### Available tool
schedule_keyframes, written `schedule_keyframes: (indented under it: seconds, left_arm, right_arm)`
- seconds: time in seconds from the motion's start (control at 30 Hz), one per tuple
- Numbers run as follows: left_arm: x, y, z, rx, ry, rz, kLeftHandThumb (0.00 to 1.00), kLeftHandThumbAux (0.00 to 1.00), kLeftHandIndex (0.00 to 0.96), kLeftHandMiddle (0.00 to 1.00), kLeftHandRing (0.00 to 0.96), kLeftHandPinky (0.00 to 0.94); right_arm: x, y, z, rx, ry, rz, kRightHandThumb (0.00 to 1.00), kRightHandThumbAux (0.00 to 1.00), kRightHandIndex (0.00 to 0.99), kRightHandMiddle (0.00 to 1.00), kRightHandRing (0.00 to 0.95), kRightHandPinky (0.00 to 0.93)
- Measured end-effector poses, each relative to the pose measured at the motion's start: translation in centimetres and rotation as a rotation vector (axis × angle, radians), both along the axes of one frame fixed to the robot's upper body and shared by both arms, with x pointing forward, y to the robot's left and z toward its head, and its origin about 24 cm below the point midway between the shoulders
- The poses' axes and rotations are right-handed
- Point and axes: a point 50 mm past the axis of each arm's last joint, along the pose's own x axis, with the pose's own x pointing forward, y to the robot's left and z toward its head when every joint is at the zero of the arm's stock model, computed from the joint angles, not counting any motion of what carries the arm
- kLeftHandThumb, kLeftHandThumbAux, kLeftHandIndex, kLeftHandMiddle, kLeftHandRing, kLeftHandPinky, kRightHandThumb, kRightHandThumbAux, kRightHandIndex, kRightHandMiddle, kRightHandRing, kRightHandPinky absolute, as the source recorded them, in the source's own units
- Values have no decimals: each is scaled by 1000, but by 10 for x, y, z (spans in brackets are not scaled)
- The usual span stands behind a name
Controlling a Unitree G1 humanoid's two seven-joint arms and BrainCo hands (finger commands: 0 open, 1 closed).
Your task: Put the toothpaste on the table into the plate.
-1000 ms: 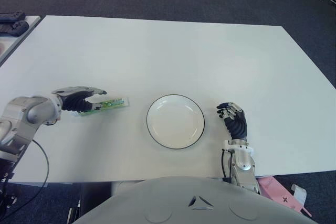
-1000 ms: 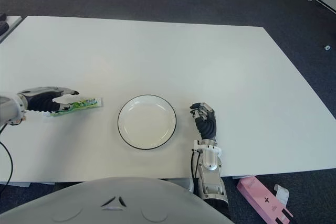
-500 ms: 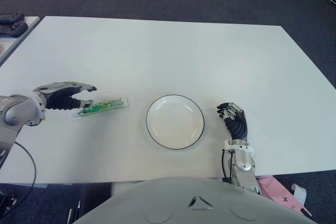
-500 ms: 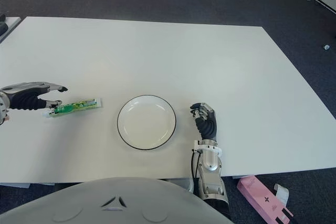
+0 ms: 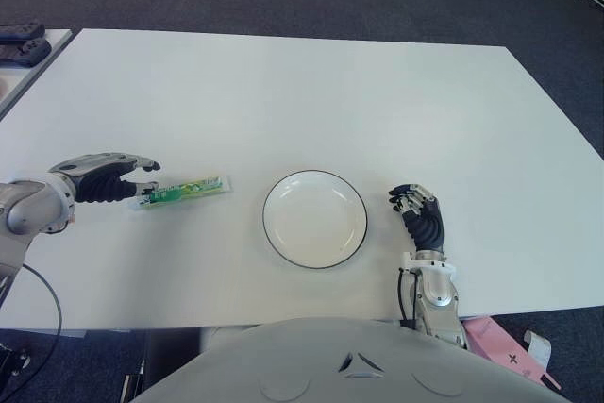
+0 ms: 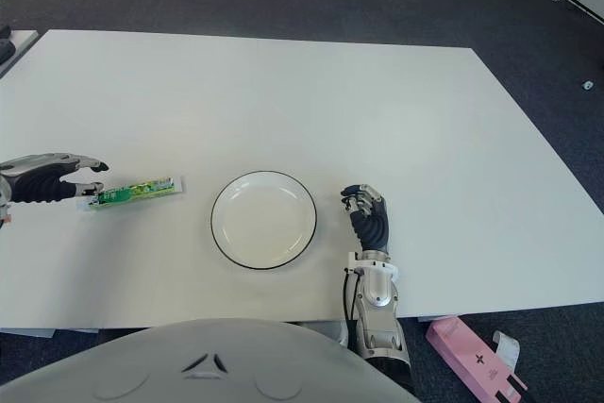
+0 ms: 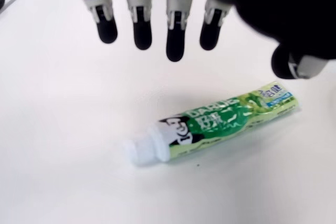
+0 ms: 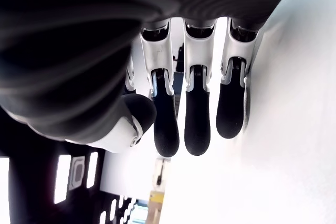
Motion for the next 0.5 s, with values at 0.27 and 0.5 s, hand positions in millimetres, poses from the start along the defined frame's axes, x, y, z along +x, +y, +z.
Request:
schedule_keyframes:
  seconds: [0.27,0.5]
  left_arm:
    - [-3,-1,-16,32,30,-15,495,177,147,177,154,215]
    - [-3,-4,-20,43,-3,-14,461,195,125,164,169,236]
  right_arm:
    - [0,0,0,1,1,-1,714,729,428,477,481,479]
    - [-1,0,0,2,-1,-1,715,729,428,477,480,478]
